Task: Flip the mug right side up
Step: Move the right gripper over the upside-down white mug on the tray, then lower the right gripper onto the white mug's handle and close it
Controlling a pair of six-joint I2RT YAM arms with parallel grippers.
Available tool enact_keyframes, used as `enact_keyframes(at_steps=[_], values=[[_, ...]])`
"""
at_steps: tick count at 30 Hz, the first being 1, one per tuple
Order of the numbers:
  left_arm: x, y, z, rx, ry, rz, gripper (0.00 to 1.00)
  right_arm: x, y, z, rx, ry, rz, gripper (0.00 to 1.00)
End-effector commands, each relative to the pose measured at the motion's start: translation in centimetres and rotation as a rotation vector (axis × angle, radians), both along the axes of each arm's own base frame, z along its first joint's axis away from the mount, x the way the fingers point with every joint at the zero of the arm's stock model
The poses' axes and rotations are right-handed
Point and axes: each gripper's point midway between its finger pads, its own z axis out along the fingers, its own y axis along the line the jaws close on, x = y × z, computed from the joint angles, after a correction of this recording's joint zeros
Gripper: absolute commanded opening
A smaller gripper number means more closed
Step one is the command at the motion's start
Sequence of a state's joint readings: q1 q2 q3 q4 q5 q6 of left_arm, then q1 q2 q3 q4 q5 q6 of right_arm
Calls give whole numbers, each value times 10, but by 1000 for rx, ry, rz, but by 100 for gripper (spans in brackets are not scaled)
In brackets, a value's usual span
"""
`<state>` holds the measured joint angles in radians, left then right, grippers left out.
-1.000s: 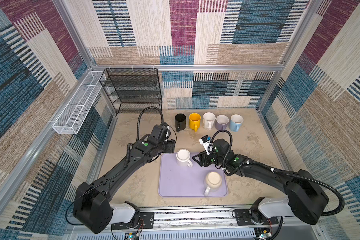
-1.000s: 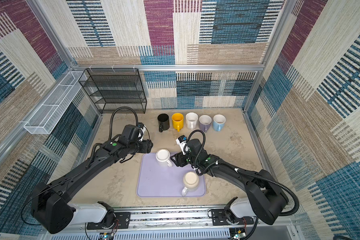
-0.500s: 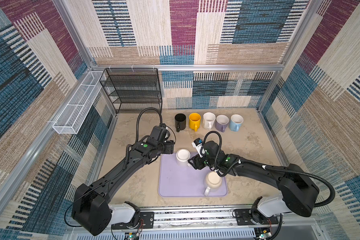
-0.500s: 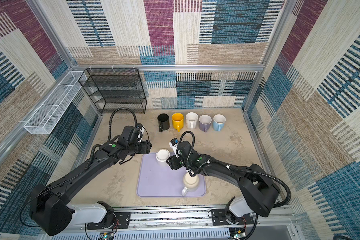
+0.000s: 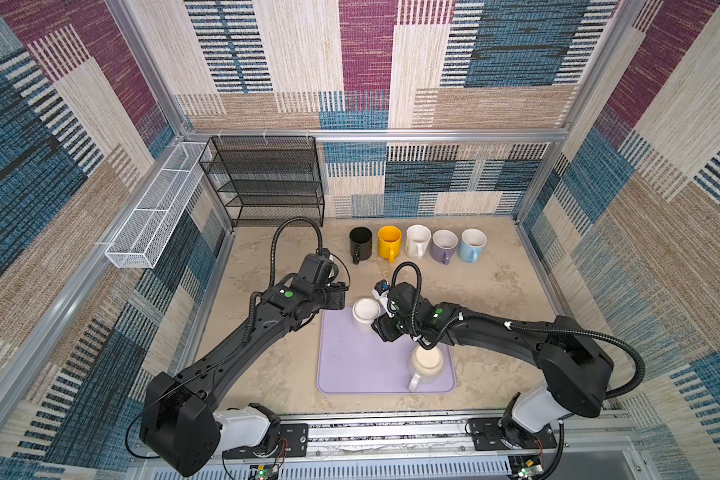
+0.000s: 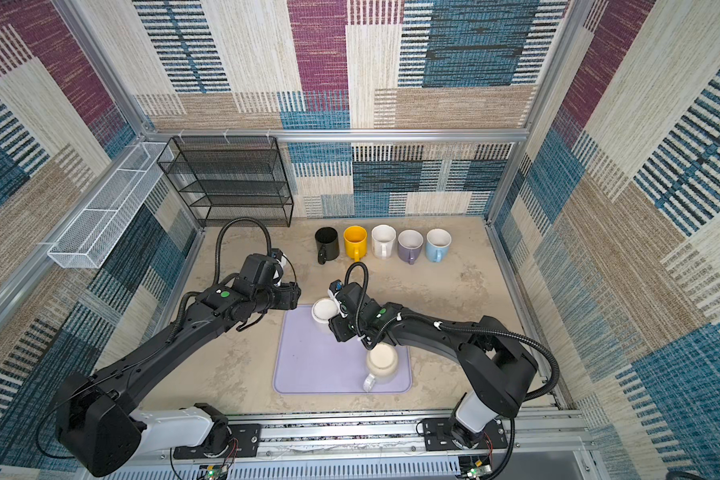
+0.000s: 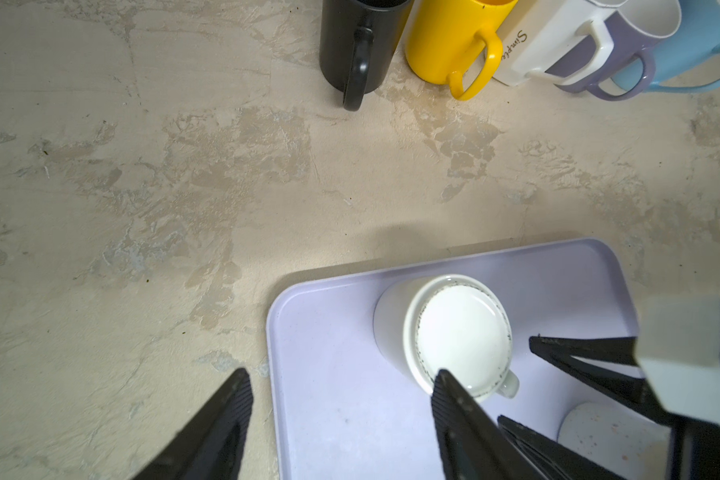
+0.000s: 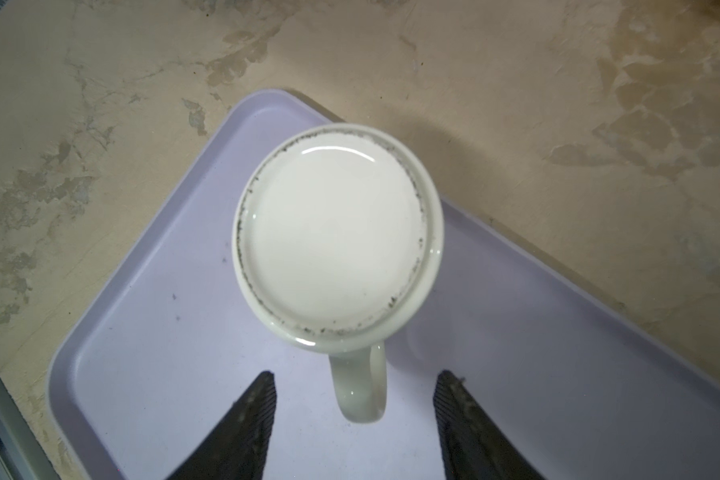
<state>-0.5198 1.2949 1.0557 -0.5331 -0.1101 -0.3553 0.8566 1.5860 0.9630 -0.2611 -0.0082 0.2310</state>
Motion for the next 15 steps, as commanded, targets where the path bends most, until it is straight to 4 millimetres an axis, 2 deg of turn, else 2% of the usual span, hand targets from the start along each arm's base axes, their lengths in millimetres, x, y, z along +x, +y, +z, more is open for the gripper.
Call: enact_keyframes(at_steps=[1, 15], values=[[1, 3, 1, 9, -13, 18, 69, -1, -3, -4, -44, 9, 1, 62], [0, 6, -1, 18, -10, 21, 69, 0, 6, -8, -81, 26, 30, 48]])
